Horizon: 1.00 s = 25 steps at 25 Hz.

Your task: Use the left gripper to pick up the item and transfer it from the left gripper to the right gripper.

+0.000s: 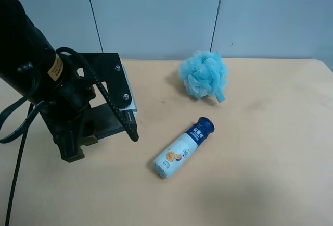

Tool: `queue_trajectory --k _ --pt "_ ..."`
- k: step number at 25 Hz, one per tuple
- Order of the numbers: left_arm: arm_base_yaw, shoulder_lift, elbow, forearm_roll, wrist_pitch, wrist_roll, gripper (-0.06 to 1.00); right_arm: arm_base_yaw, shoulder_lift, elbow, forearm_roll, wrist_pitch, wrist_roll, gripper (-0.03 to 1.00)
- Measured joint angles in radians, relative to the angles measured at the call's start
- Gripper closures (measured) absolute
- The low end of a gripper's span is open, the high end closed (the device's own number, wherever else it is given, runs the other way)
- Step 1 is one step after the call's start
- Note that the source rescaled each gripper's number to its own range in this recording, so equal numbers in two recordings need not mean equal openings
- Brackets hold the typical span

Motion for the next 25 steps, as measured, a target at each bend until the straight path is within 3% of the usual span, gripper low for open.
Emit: queue_trajectory --k 16,25 --pt "0.000 0.000 0.000 -0.028 -0.006 0.062 0.94 0.000 0.012 0.000 0.051 -0.005 0.000 -0.03" --pt "0.000 0.000 -0.078 -0.032 0.002 0.070 0.94 0.000 0.441 -0.158 0.202 -0.080 0.000 -0.03"
